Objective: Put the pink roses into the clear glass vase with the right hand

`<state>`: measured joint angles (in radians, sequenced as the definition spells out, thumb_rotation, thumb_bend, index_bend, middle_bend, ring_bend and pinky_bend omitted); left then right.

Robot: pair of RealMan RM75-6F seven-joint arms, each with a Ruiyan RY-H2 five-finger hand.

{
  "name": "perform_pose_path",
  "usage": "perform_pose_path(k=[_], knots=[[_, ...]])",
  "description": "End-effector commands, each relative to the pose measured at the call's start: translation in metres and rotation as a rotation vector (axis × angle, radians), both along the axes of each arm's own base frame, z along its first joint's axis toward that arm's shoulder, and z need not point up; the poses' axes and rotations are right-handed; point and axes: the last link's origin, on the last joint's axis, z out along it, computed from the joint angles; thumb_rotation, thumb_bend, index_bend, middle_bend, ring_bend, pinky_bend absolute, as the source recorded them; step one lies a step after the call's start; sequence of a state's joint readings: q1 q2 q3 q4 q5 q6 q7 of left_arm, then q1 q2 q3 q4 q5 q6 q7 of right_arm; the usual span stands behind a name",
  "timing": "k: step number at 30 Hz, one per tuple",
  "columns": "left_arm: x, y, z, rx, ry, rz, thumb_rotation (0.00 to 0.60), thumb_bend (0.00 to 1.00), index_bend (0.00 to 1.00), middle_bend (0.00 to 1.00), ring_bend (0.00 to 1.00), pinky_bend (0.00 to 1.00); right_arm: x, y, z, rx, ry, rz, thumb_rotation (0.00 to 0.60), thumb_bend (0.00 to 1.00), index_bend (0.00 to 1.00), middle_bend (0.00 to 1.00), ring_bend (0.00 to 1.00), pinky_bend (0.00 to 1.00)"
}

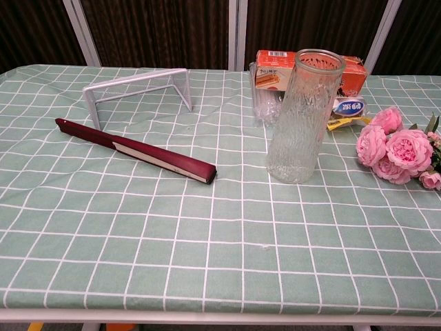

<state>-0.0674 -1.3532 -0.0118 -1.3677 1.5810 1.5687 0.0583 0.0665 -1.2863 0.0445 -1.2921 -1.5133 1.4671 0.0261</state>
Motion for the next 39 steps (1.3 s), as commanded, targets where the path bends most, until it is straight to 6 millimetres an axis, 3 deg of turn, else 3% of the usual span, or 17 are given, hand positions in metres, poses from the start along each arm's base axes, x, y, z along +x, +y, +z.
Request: perform_pose_path(k=[1, 13, 19, 25, 30, 39], knots=[[0.0, -0.001, 0.0, 0.0, 0.001, 0.001, 0.6, 0.0, 0.09, 0.0, 0.0, 0.13, 0.0, 0.0, 0.0, 0.0, 0.0, 0.001, 0.6, 0.03, 0.0, 0.0, 0.0, 0.0], [0.001, 0.002, -0.001, -0.009, 0.0, -0.002, 0.6, 0.0, 0.09, 0.0, 0.0, 0.13, -0.007, -0.009, -0.006, 0.018, -0.011, -0.048, 0.6, 0.03, 0.0, 0.0, 0.0, 0.0], [0.005, 0.002, 0.001, -0.02, 0.004, -0.012, 0.6, 0.0, 0.09, 0.0, 0.0, 0.13, -0.005, -0.025, -0.014, 0.056, 0.002, -0.055, 0.6, 0.03, 0.0, 0.0, 0.0, 0.0], [0.004, 0.001, 0.004, -0.007, -0.002, -0.004, 0.6, 0.0, 0.09, 0.0, 0.0, 0.13, 0.015, -0.053, -0.017, 0.079, 0.006, -0.018, 0.6, 0.03, 0.0, 0.0, 0.0, 0.0], [0.002, 0.001, 0.005, -0.018, -0.004, -0.009, 0.6, 0.0, 0.09, 0.0, 0.0, 0.13, 0.035, -0.073, -0.028, 0.163, -0.087, -0.05, 0.6, 0.03, 0.0, 0.0, 0.0, 0.0], [-0.003, 0.0, 0.007, -0.015, -0.002, 0.011, 0.6, 0.0, 0.09, 0.0, 0.0, 0.13, 0.058, -0.11, -0.046, 0.26, -0.063, -0.07, 0.6, 0.03, 0.0, 0.0, 0.0, 0.0]])
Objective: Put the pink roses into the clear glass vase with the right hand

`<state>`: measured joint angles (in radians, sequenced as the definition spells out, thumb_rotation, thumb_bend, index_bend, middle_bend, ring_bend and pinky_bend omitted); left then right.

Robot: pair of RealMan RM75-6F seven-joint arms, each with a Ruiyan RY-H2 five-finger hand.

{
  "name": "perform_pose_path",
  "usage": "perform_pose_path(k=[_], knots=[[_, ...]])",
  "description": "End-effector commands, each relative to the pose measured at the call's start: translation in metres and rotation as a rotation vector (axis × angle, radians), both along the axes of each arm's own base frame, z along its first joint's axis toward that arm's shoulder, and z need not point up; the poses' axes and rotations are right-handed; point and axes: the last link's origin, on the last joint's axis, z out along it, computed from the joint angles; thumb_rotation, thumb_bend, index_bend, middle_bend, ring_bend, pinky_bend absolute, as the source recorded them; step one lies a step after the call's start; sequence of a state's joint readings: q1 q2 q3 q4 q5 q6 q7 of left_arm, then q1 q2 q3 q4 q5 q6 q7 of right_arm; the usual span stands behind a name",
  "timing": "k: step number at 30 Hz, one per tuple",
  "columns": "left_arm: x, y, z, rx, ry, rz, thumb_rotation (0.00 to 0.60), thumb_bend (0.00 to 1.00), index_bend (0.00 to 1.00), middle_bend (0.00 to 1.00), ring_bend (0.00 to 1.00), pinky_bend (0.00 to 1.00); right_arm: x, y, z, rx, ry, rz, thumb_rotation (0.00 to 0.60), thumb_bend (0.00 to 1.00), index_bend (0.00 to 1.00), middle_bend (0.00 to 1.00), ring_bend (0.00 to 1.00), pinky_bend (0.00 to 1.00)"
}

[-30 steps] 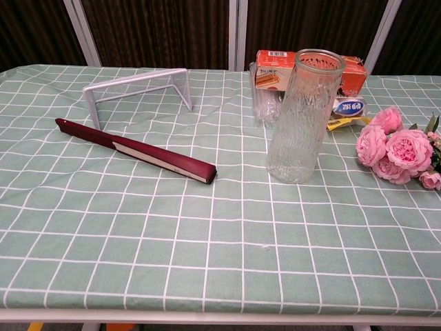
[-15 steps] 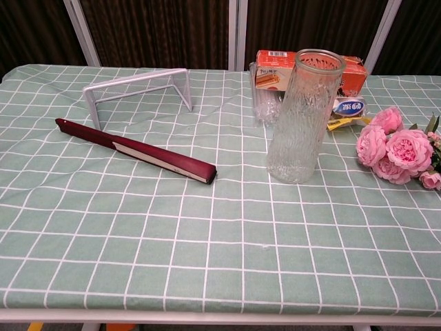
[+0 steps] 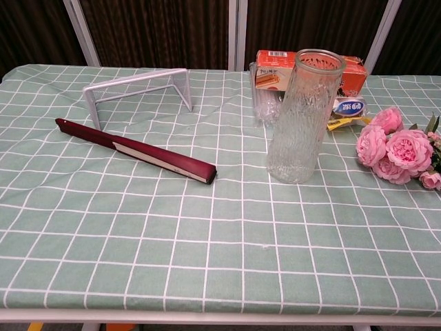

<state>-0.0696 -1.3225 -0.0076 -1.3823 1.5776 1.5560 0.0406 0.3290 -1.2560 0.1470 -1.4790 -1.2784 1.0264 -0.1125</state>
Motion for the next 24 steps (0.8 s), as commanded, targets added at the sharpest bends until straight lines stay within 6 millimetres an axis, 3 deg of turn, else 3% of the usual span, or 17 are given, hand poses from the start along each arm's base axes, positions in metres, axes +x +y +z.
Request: perform_pose_path(k=[1, 9, 24], knots=[[-0.001, 0.0, 0.001, 0.0, -0.001, 0.006, 0.6, 0.0, 0.09, 0.0, 0.0, 0.13, 0.01, -0.018, -0.007, 0.022, 0.017, 0.007, 0.6, 0.03, 0.0, 0.0, 0.0, 0.0], [-0.003, 0.001, 0.003, 0.002, -0.005, 0.016, 0.6, 0.0, 0.09, 0.0, 0.0, 0.13, 0.015, -0.039, -0.026, 0.093, 0.044, -0.016, 0.6, 0.03, 0.0, 0.0, 0.0, 0.0], [-0.007, 0.002, 0.006, 0.003, -0.005, 0.025, 0.6, 0.0, 0.09, 0.0, 0.0, 0.13, 0.015, -0.054, -0.065, 0.162, 0.055, -0.046, 0.6, 0.03, 0.0, 0.0, 0.0, 0.0]])
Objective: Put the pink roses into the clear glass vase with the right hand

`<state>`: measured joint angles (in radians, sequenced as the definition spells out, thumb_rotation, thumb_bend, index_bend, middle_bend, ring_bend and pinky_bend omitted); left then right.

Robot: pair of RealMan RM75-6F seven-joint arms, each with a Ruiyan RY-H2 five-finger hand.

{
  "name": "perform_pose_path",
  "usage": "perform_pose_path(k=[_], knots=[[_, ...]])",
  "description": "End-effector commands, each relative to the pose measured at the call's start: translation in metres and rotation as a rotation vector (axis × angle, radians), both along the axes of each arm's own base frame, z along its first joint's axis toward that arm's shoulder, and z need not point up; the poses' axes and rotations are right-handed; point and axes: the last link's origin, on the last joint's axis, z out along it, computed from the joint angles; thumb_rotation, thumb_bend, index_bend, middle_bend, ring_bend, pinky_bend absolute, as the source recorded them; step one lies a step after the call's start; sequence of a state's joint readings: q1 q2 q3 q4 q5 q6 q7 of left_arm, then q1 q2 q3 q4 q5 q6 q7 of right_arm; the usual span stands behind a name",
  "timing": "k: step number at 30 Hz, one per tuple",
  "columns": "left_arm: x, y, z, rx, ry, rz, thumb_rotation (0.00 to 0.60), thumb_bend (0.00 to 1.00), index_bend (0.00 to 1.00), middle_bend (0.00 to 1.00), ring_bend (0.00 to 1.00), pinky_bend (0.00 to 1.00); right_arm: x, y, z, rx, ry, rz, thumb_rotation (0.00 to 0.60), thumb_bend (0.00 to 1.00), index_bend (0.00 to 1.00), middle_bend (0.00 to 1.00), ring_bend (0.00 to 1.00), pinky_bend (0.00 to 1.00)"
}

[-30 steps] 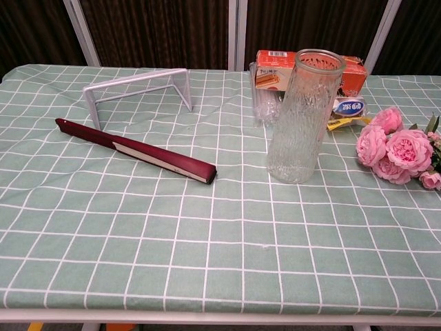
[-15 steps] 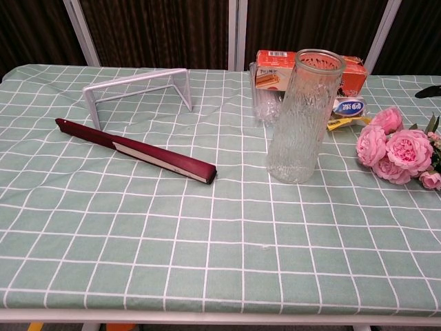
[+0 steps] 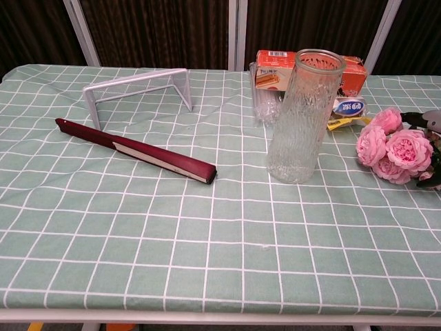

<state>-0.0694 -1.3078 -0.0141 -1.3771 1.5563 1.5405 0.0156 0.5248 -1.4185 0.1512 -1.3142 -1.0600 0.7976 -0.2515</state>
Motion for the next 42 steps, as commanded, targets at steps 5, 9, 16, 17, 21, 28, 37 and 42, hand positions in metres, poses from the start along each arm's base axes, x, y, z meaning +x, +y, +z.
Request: perform_pose_path(k=[5, 9, 16, 17, 21, 28, 37, 42], knots=[[-0.002, 0.0, 0.002, 0.001, -0.002, 0.001, 0.6, 0.0, 0.09, 0.0, 0.0, 0.13, 0.0, -0.006, -0.01, 0.0, -0.007, -0.007, 0.6, 0.03, 0.0, 0.0, 0.0, 0.0], [-0.004, 0.001, 0.002, -0.003, -0.009, 0.008, 0.6, 0.0, 0.09, 0.0, 0.0, 0.13, 0.003, -0.01, -0.013, 0.001, -0.031, -0.021, 0.6, 0.05, 0.0, 0.02, 0.0, 0.0], [-0.007, 0.001, 0.004, 0.002, -0.017, 0.015, 0.6, 0.0, 0.09, 0.0, 0.0, 0.13, 0.002, -0.013, -0.016, -0.012, -0.006, -0.012, 0.6, 0.1, 0.16, 0.26, 0.03, 0.0], [-0.007, 0.001, 0.005, 0.004, -0.02, 0.016, 0.6, 0.0, 0.09, 0.0, 0.0, 0.13, 0.002, -0.013, -0.016, -0.017, -0.003, -0.008, 0.6, 0.11, 0.2, 0.28, 0.05, 0.0], [-0.007, 0.001, 0.005, 0.007, -0.022, 0.018, 0.6, 0.0, 0.09, 0.0, 0.0, 0.13, 0.001, -0.012, -0.016, -0.032, 0.005, 0.003, 0.6, 0.15, 0.39, 0.39, 0.12, 0.0], [-0.006, 0.002, 0.005, 0.004, -0.025, 0.019, 0.6, 0.0, 0.09, 0.0, 0.0, 0.13, 0.005, -0.011, -0.011, -0.05, 0.001, 0.032, 0.6, 0.19, 0.49, 0.44, 0.17, 0.0], [-0.003, 0.003, 0.005, 0.002, -0.019, 0.014, 0.6, 0.0, 0.09, 0.0, 0.0, 0.13, 0.049, -0.009, 0.044, -0.178, -0.063, 0.184, 0.6, 0.2, 0.49, 0.44, 0.17, 0.0], [-0.001, 0.004, 0.002, -0.011, -0.016, 0.011, 0.6, 0.0, 0.09, 0.0, 0.0, 0.13, 0.105, -0.008, 0.1, -0.314, -0.118, 0.341, 0.6, 0.2, 0.5, 0.45, 0.17, 0.0]])
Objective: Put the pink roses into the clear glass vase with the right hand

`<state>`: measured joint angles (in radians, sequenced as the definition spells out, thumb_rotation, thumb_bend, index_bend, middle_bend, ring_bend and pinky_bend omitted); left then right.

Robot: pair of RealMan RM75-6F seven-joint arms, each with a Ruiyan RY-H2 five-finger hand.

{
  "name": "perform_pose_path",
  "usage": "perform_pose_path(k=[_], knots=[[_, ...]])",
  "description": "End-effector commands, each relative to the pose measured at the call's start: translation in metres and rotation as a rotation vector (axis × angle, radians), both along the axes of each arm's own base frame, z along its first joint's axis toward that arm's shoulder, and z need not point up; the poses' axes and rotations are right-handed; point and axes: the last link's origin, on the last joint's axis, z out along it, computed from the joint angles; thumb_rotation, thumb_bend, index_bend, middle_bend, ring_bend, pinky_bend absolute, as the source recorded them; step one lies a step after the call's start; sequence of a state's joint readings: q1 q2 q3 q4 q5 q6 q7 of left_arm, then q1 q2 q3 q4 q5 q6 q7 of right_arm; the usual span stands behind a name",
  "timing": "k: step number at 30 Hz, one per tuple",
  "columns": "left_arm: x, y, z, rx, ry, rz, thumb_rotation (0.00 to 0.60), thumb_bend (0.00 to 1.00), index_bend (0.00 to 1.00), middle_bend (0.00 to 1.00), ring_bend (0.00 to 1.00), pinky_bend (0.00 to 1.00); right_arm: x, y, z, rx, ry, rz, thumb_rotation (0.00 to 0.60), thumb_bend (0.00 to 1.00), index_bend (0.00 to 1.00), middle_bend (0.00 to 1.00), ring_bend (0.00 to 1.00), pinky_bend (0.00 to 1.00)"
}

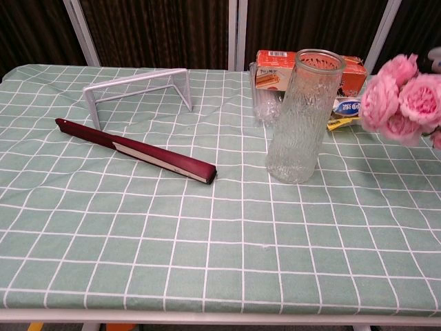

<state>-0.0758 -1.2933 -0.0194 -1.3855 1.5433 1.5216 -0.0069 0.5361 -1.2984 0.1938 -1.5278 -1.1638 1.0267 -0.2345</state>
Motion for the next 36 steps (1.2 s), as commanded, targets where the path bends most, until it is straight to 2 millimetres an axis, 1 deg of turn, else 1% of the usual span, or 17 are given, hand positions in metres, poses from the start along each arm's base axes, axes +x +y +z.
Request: perform_pose_path(k=[1, 4, 6, 8, 12, 17, 21, 27, 31, 36], knots=[[0.001, 0.001, -0.002, -0.006, 0.002, -0.002, 0.6, 0.0, 0.09, 0.0, 0.0, 0.13, 0.055, 0.0, 0.059, -0.155, -0.038, 0.165, 0.6, 0.2, 0.5, 0.46, 0.17, 0.0], [0.003, 0.002, -0.004, -0.011, 0.005, -0.004, 0.6, 0.0, 0.09, 0.0, 0.0, 0.13, 0.089, 0.004, 0.083, -0.209, -0.087, 0.237, 0.6, 0.2, 0.51, 0.47, 0.17, 0.0], [0.003, 0.002, -0.005, -0.014, 0.006, -0.002, 0.6, 0.0, 0.09, 0.0, 0.0, 0.13, 0.111, 0.007, 0.094, -0.225, -0.142, 0.277, 0.6, 0.2, 0.51, 0.47, 0.17, 0.0], [0.002, 0.002, -0.005, -0.016, 0.006, 0.001, 0.6, 0.0, 0.09, 0.0, 0.0, 0.13, 0.128, 0.008, 0.099, -0.224, -0.204, 0.302, 0.6, 0.2, 0.51, 0.47, 0.17, 0.01], [-0.002, 0.002, -0.005, -0.021, -0.006, 0.019, 0.6, 0.0, 0.09, 0.0, 0.0, 0.13, 0.161, 0.01, 0.1, -0.192, -0.41, 0.332, 0.6, 0.2, 0.52, 0.44, 0.17, 0.01], [-0.005, 0.001, -0.004, -0.015, 0.0, 0.028, 0.6, 0.0, 0.09, 0.0, 0.0, 0.13, 0.184, 0.016, 0.092, -0.134, -0.615, 0.349, 0.6, 0.2, 0.52, 0.44, 0.16, 0.01], [-0.006, 0.002, -0.003, -0.013, 0.001, 0.03, 0.6, 0.0, 0.09, 0.0, 0.0, 0.13, 0.192, 0.023, 0.085, -0.047, -0.816, 0.315, 0.6, 0.19, 0.52, 0.44, 0.16, 0.02], [-0.006, 0.002, -0.004, -0.015, 0.001, 0.033, 0.6, 0.0, 0.09, 0.0, 0.0, 0.13, 0.194, 0.028, 0.085, 0.029, -1.114, 0.22, 0.6, 0.17, 0.52, 0.44, 0.16, 0.03], [-0.007, 0.002, -0.004, -0.015, -0.001, 0.035, 0.6, 0.0, 0.09, 0.0, 0.0, 0.13, 0.19, 0.031, 0.083, 0.059, -1.218, 0.15, 0.6, 0.17, 0.52, 0.44, 0.16, 0.03], [-0.007, 0.002, -0.004, -0.021, 0.0, 0.035, 0.6, 0.0, 0.09, 0.0, 0.0, 0.13, 0.183, 0.029, 0.081, 0.068, -1.275, 0.087, 0.6, 0.17, 0.52, 0.44, 0.16, 0.03]])
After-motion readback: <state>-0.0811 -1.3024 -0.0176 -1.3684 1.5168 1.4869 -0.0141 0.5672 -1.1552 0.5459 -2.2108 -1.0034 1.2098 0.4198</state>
